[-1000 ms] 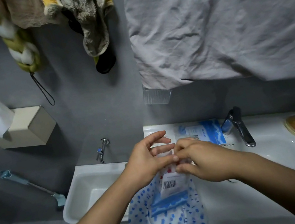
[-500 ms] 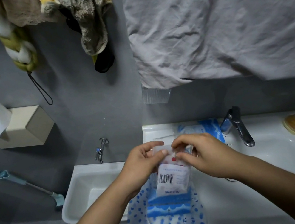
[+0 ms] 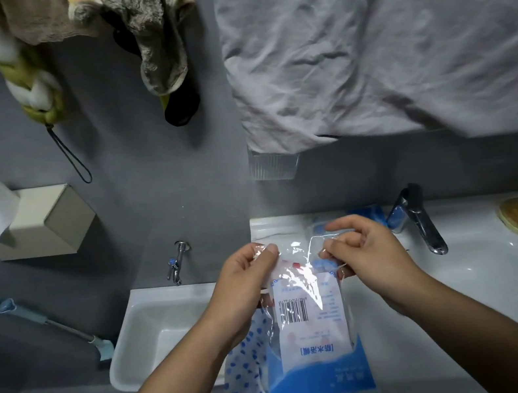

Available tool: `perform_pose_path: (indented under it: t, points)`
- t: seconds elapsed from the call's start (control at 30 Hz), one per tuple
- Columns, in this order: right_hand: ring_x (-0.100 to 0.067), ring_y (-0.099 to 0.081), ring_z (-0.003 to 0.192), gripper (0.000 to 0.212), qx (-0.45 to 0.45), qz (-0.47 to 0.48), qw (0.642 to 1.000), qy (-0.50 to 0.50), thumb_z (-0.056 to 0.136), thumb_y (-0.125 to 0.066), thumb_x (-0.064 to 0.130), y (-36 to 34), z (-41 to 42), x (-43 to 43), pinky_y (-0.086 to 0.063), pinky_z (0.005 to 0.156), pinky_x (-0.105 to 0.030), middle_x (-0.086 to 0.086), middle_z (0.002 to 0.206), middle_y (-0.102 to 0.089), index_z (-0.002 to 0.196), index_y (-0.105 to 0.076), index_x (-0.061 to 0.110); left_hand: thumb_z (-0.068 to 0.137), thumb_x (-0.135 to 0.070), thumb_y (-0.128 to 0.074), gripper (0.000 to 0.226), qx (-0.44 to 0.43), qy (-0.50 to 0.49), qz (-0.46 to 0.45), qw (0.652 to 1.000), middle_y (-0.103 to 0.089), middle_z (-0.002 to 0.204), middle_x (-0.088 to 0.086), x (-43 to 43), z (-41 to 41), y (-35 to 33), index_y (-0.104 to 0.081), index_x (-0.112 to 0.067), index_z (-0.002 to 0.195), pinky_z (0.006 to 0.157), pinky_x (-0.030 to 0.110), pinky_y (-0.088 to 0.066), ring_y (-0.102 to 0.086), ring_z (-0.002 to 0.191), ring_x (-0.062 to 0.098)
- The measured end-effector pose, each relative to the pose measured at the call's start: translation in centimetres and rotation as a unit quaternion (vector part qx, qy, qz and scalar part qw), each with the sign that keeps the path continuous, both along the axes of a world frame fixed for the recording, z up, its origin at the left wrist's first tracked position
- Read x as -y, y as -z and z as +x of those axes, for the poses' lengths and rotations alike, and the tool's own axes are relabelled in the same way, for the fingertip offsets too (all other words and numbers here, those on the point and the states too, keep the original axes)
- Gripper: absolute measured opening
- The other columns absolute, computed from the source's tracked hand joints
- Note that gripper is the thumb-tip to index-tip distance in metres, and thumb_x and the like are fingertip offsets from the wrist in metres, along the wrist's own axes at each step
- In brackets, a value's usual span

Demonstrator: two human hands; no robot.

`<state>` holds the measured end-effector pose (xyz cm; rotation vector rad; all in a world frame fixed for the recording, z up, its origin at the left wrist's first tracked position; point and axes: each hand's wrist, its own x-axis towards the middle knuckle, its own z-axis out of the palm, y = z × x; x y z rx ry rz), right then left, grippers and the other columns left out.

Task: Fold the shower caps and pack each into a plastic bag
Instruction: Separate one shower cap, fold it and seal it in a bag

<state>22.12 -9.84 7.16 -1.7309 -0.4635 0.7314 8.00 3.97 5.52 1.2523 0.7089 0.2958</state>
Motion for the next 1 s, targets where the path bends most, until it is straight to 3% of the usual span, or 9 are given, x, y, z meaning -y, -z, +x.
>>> perform_pose_path:
  t: [0.1, 0.2, 0.33, 0.43, 0.53, 0.67, 0.77, 0.87, 1.0]
  points:
    - [-0.019, -0.069, 0.064, 0.018, -0.016, 0.018, 1.0, 0.009, 0.092, -0.06, 0.005, -0.1, 0.4, 0.0, -0.058, 0.058, -0.034, -0.013, 0.077, -0.075, 0.104, -0.066, 0.017, 0.099, -0.017, -0.057, 0.01, -0.001, -0.026, 0.018, 0.999, -0.065, 0.077, 0.012, -0.5, 0.2, -0.1, -0.066, -0.016, 0.1, 0.044, 0.025, -0.049, -0.061, 0.056, 0.017]
    - [-0.021, -0.064, 0.062, 0.022, -0.064, 0.066, 0.996, -0.008, 0.092, -0.055, -0.002, -0.2, 0.5, 0.0, -0.055, 0.05, -0.031, -0.015, 0.077, -0.072, 0.093, -0.071, 0.012, 0.098, -0.004, -0.051, 0.04, 0.026, -0.026, -0.031, 0.999, -0.065, 0.082, 0.014, -1.4, 0.2, 0.2, -0.066, -0.031, 0.124, 0.057, 0.032, -0.053, -0.059, 0.069, 0.027]
    - [-0.022, -0.065, 0.062, 0.038, -0.134, 0.128, 0.983, -0.011, 0.091, -0.043, -0.009, 0.1, 0.7, 0.2, -0.053, 0.049, -0.028, -0.017, 0.072, -0.071, 0.072, -0.073, 0.006, 0.096, 0.001, -0.039, 0.033, 0.069, 0.006, -0.118, 0.991, -0.077, 0.1, 0.019, -1.6, -0.3, -0.2, -0.071, -0.003, 0.104, 0.073, 0.036, -0.052, -0.073, 0.081, 0.03]
    - [-0.02, -0.068, 0.066, 0.031, -0.058, 0.098, 0.993, -0.032, 0.094, -0.05, 0.001, 0.6, 0.7, 0.4, -0.055, 0.057, -0.027, -0.013, 0.072, -0.073, 0.074, -0.073, 0.005, 0.094, -0.007, -0.032, 0.04, 0.077, 0.013, -0.128, 0.989, -0.074, 0.111, 0.023, -1.7, -0.3, -0.1, -0.071, 0.002, 0.093, 0.081, 0.042, -0.053, -0.072, 0.09, 0.035]
    - [-0.017, -0.069, 0.064, 0.008, 0.065, 0.006, 0.996, -0.053, 0.08, -0.077, 0.011, 1.3, 0.7, -0.1, -0.058, 0.061, -0.03, -0.009, 0.071, -0.072, 0.075, -0.071, 0.011, 0.089, -0.011, -0.066, 0.012, 0.013, -0.027, -0.037, 0.999, -0.078, 0.094, 0.017, -1.4, 0.4, 0.7, -0.073, -0.007, 0.081, 0.066, 0.031, -0.057, -0.071, 0.073, 0.024]
    - [-0.015, -0.07, 0.061, 0.023, 0.049, -0.01, 0.999, -0.014, 0.078, -0.078, 0.006, 2.3, 0.8, -0.9, -0.056, 0.062, -0.03, -0.003, 0.065, -0.068, 0.091, -0.06, 0.015, 0.073, -0.002, -0.083, 0.016, -0.021, -0.069, -0.034, 0.997, -0.075, 0.077, 0.012, -0.9, 1.3, 2.0, -0.07, -0.009, 0.08, 0.058, 0.026, -0.054, -0.068, 0.059, 0.02]
    - [-0.02, -0.075, 0.078, 0.043, -0.023, -0.022, 0.999, -0.037, 0.079, -0.079, 0.017, 3.4, 1.0, -1.5, -0.059, 0.075, -0.035, -0.005, 0.087, -0.076, 0.116, -0.057, 0.025, 0.073, -0.002, -0.083, 0.021, -0.023, -0.073, -0.051, 0.996, -0.076, 0.081, 0.019, -1.1, 1.8, 2.7, -0.066, -0.01, 0.082, 0.066, 0.031, -0.057, -0.07, 0.065, 0.027]
    - [-0.02, -0.073, 0.082, 0.025, 0.006, -0.074, 0.995, -0.063, 0.08, -0.078, 0.02, 4.2, 1.1, -2.3, -0.06, 0.071, -0.032, -0.001, 0.091, -0.075, 0.103, -0.068, 0.021, 0.07, -0.002, -0.086, 0.025, -0.039, -0.061, -0.036, 0.997, -0.075, 0.085, 0.022, -1.4, 2.2, 3.9, -0.065, -0.011, 0.081, 0.069, 0.034, -0.057, -0.071, 0.072, 0.03]
    - [-0.018, -0.073, 0.078, 0.007, 0.017, -0.102, 0.992, -0.077, 0.078, -0.079, 0.017, 5.2, 2.5, -3.4, -0.062, 0.076, -0.035, 0.001, 0.081, -0.076, 0.084, -0.075, 0.017, 0.069, 0.011, -0.082, 0.039, -0.041, -0.086, -0.081, 0.992, -0.077, 0.078, 0.015, -2.9, 2.5, 4.7, -0.061, -0.006, 0.097, 0.051, 0.024, -0.054, -0.071, 0.058, 0.021]
